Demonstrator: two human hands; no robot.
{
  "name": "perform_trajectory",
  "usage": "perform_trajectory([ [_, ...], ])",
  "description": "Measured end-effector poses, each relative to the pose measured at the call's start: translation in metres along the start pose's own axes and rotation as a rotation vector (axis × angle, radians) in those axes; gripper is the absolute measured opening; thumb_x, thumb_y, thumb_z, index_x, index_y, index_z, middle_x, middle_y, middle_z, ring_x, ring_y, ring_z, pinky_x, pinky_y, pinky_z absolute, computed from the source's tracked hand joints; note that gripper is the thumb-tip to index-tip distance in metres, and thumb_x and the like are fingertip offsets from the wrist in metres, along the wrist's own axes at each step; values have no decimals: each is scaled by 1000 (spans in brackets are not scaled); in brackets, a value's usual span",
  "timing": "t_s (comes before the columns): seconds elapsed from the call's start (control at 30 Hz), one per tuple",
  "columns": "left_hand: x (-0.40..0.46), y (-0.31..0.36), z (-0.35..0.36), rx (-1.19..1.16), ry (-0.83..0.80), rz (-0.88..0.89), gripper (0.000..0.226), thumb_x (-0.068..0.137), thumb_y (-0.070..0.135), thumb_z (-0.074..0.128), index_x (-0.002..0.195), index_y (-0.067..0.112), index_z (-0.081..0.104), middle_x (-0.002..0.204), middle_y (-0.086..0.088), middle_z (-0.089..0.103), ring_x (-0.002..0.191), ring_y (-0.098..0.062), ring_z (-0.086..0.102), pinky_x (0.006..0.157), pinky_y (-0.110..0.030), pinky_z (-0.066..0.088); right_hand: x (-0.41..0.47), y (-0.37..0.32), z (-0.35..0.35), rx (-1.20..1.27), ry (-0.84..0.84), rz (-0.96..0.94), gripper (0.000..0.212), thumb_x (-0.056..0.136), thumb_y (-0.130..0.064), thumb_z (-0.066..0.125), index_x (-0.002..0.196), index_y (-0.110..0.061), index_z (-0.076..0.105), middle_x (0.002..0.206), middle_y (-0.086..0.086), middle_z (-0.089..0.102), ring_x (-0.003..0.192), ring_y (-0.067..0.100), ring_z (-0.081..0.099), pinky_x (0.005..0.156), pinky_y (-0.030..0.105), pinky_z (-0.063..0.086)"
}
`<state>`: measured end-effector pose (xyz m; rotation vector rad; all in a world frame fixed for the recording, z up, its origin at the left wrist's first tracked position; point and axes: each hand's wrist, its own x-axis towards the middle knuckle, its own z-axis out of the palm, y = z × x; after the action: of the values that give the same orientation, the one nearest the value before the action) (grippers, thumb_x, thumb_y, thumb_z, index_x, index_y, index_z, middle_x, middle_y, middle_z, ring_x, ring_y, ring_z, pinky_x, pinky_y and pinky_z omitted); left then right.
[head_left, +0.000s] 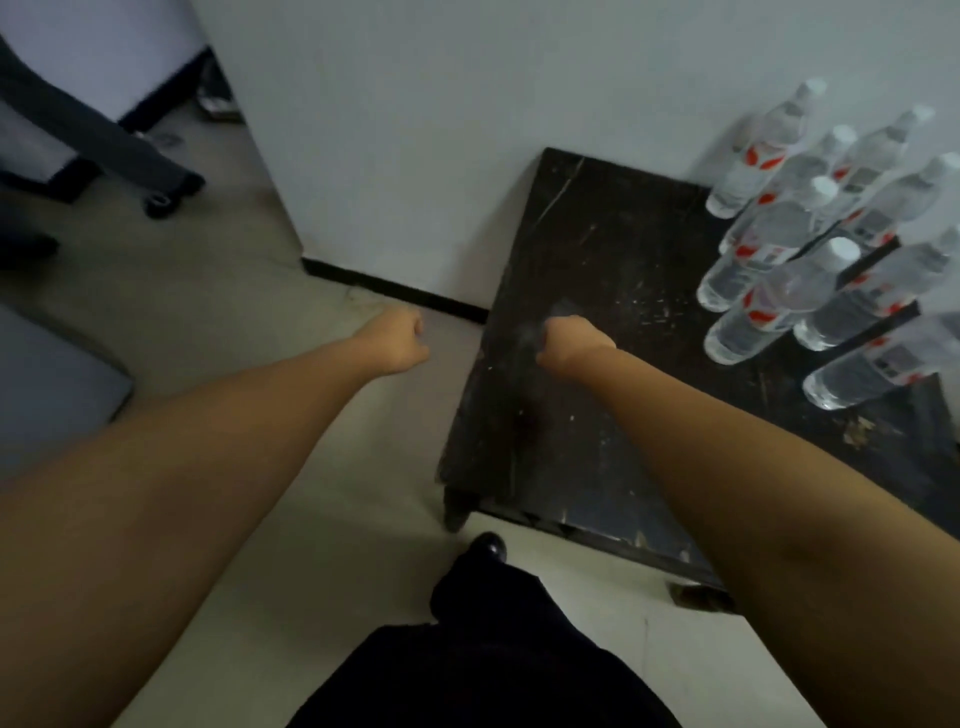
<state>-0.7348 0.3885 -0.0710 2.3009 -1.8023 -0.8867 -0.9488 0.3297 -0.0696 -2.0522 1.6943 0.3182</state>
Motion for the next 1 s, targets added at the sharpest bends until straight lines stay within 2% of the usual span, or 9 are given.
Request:
perform_trajectory([
  [0.2, -60, -48, 9, -48, 32, -99, 36, 90, 18, 59, 125, 7, 56, 124, -15, 58, 115, -30, 55, 91, -29, 42, -39, -54, 37, -88, -36, -121, 33, 90, -17, 54, 121, -6, 58, 126, 17, 56, 114, 34, 56, 91, 37, 47],
  [0.47, -107, -64, 24, -102, 63, -115, 41, 91, 20, 59, 130, 9, 52, 129, -14, 56, 118, -29, 53, 93, -31, 41, -70, -90, 62, -242, -50, -183, 29, 92, -12, 51, 119, -3, 58, 122, 16, 57, 110, 33, 58, 77, 34, 43],
  [0.53, -119, -73, 25, -124, 77, -140, 39, 90, 20, 59, 127, 8, 53, 126, -14, 57, 116, -29, 54, 90, -30, 41, -74, -102, 64, -278, -70, -215, 23, 93, -12, 51, 111, -2, 60, 115, 15, 58, 106, 33, 58, 75, 34, 41],
  [0.6, -132, -86, 25, -150, 98, -185, 36, 90, 18, 59, 124, 8, 54, 123, -15, 58, 113, -29, 54, 88, -29, 41, -78, -116, 67, -324, -104, -259, 14, 93, -11, 52, 89, -1, 60, 98, 13, 57, 93, 32, 58, 71, 33, 41],
  [0.7, -155, -107, 23, -200, 164, -276, 36, 89, 17, 60, 123, 7, 56, 124, -14, 58, 117, -28, 53, 91, -27, 40, -80, -141, 74, -384, -119, -326, 30, 93, -9, 51, 64, -9, 47, 76, 9, 52, 70, 26, 54, 66, 32, 41],
  [0.73, -162, -116, 23, -223, 187, -317, 35, 89, 17, 60, 122, 6, 56, 124, -14, 58, 117, -28, 53, 91, -26, 40, -82, -151, 76, -399, -130, -367, 27, 94, -9, 50, 66, -8, 49, 76, 8, 52, 67, 25, 53, 66, 32, 41],
  [0.8, -180, -129, 23, -261, 223, -400, 35, 89, 15, 59, 122, 4, 56, 124, -15, 58, 117, -29, 53, 92, -27, 40, -84, -170, 81, -432, -143, -447, 12, 95, -9, 48, 90, -4, 58, 89, 11, 54, 79, 27, 57, 68, 32, 42],
  [0.87, -198, -141, 23, -306, 246, -485, 36, 91, 13, 56, 125, 1, 53, 122, -17, 57, 118, -31, 52, 92, -28, 40, -85, -191, 88, -473, -150, -537, 24, 95, -12, 47, 116, -5, 57, 110, 13, 58, 102, 31, 59, 75, 32, 43],
  [1.0, -238, -156, 35, -408, 290, -679, 38, 91, 13, 55, 128, 2, 51, 122, -18, 56, 116, -33, 53, 95, -32, 42, -98, -228, 102, -550, -167, -742, 38, 95, -15, 49, 131, -5, 52, 133, 16, 53, 121, 32, 53, 93, 34, 45],
])
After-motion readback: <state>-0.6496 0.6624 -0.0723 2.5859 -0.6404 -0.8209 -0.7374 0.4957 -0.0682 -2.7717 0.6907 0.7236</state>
